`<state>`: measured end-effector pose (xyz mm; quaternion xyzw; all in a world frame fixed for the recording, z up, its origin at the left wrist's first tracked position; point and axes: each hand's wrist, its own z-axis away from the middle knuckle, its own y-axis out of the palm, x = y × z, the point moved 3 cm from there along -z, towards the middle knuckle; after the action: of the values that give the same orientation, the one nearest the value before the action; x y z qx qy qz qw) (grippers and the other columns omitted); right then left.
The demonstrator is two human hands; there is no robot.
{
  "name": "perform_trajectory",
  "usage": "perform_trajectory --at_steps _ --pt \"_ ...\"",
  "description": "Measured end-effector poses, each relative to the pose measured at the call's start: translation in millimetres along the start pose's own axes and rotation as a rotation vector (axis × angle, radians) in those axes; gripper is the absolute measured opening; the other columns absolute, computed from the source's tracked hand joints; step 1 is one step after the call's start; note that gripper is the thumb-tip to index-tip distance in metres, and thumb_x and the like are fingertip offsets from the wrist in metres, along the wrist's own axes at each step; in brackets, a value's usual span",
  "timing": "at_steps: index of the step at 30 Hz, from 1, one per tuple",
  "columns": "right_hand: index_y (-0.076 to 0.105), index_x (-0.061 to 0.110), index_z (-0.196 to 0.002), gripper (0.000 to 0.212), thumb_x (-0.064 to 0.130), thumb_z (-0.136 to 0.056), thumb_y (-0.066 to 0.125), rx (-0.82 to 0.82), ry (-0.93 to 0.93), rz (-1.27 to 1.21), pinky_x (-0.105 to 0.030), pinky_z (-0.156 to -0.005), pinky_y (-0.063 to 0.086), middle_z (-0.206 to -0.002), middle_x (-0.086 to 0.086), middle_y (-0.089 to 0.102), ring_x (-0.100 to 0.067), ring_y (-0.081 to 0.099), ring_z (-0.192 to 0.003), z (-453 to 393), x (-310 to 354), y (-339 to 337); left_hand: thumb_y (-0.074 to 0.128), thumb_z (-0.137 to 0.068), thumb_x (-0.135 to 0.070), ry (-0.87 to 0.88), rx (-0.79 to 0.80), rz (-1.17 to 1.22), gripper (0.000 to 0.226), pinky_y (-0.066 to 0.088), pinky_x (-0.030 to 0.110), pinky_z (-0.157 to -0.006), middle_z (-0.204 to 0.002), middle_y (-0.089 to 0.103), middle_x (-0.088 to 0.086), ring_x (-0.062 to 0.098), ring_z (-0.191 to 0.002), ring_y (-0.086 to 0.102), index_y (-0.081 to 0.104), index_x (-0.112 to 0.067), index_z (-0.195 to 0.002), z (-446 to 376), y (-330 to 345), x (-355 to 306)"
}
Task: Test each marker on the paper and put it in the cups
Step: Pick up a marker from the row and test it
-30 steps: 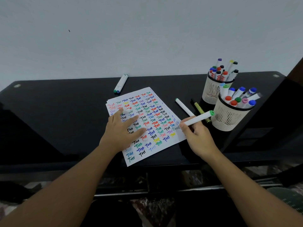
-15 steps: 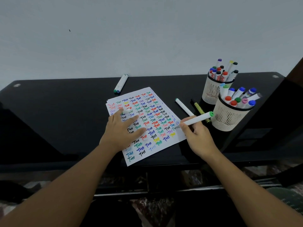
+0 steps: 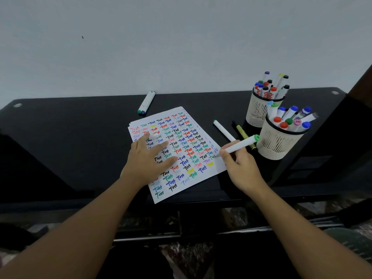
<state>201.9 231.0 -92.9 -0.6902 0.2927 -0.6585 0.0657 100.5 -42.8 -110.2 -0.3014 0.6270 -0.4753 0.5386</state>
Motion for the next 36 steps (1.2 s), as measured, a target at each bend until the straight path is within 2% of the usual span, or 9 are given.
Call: perform_trajectory --at_steps 6,11,17,20,24,28,31,33,36 --pt "0.061 0.030 -0.107 0.006 0.031 -0.107 0.056 0.004 -0.010 0.000 -0.026 -0.071 0.047 -0.095 0.006 0.067 -0.008 0.062 -0.086 -0.5 0.2 0.0 0.042 -0.075 -0.091 0.014 -0.020 0.019 0.084 0.016 0.056 -0.123 -0.165 0.004 -0.005 0.024 -0.152 -0.003 0.041 -0.050 -0.148 0.4 -1.1 -1.1" --pt "0.063 0.029 -0.105 0.004 0.028 -0.105 0.059 -0.087 -0.025 -0.132 -0.031 -0.075 0.052 -0.089 0.013 0.065 -0.005 0.061 -0.082 -1.8 0.3 -2.1 0.063 -0.079 -0.076 0.073 -0.119 0.144 0.074 0.023 0.055 -0.119 -0.163 0.000 -0.010 0.020 -0.150 -0.002 0.049 -0.045 -0.144 8.6 -5.5 -5.7" --pt "0.066 0.033 -0.111 0.018 0.018 -0.107 0.056 -0.032 -0.106 -0.180 -0.035 -0.074 0.056 -0.078 0.007 0.063 -0.018 0.061 -0.072 -1.8 2.2 2.1 0.077 -0.087 -0.043 -0.075 -0.248 0.407 0.080 0.040 0.038 -0.113 -0.157 0.002 -0.007 0.022 -0.145 0.028 0.033 -0.038 -0.154 0.5 -24.5 6.2" --pt "0.064 0.030 -0.118 0.032 0.003 -0.105 0.052 0.017 -0.168 -0.079 -0.028 -0.079 0.055 -0.088 0.002 0.068 -0.013 0.064 -0.082 -1.4 1.3 2.0 0.075 -0.090 -0.035 -0.103 -0.318 0.389 0.080 0.051 0.039 -0.104 -0.150 0.013 -0.004 0.020 -0.134 0.041 0.032 -0.030 -0.156 -10.4 -26.6 14.5" --pt "0.054 0.036 -0.142 0.062 -0.008 -0.098 0.052 0.086 -0.140 -0.053 -0.020 -0.087 0.053 -0.114 0.010 0.068 -0.009 0.065 -0.098 -3.0 1.7 1.3 0.068 -0.092 -0.049 -0.144 -0.297 0.270 0.078 0.052 0.040 -0.098 -0.144 0.022 0.000 0.018 -0.124 0.047 0.031 -0.029 -0.157 -17.9 -13.2 20.6" --pt "0.048 0.043 -0.150 0.060 0.002 -0.107 0.039 0.120 -0.025 -0.157 -0.014 -0.098 0.046 -0.126 0.015 0.067 0.003 0.060 -0.116 -7.4 -0.8 4.4 0.057 -0.098 -0.051 -0.091 -0.292 0.153 0.053 0.045 0.043 -0.104 -0.141 0.034 0.001 0.020 -0.129 0.039 0.049 -0.034 -0.148 -22.6 -9.6 18.2" --pt "0.056 0.040 -0.145 0.049 0.020 -0.105 0.036 0.121 -0.036 -0.271 -0.024 -0.109 0.041 -0.129 0.009 0.067 -0.002 0.056 -0.128 -5.6 -0.3 3.3 0.052 -0.103 -0.039 -0.013 -0.337 0.104 0.034 0.045 0.038 -0.096 -0.123 0.045 -0.003 0.015 -0.112 0.040 0.060 -0.032 -0.135 -21.9 -10.4 15.5" --pt "0.060 0.043 -0.140 0.037 0.034 -0.109 0.040 0.108 -0.056 -0.274 -0.030 -0.104 0.046 -0.126 0.010 0.069 -0.005 0.061 -0.122 -6.6 2.2 3.1 0.053 -0.104 -0.032 0.020 -0.356 0.117 0.027 0.046 0.038 -0.091 -0.113 0.048 -0.006 0.015 -0.106 0.041 0.062 -0.030 -0.128 -20.7 -10.5 14.7" --pt "0.054 0.053 -0.138 0.037 0.028 -0.111 0.049 0.077 -0.071 -0.267 -0.031 -0.085 0.055 -0.120 0.006 0.071 -0.010 0.069 -0.088 -13.5 14.5 4.3 0.055 -0.103 -0.025 0.077 -0.376 0.142 0.022 0.049 0.039 -0.088 -0.111 0.054 -0.005 0.015 -0.105 0.046 0.065 -0.027 -0.123 -18.8 -10.2 13.5"
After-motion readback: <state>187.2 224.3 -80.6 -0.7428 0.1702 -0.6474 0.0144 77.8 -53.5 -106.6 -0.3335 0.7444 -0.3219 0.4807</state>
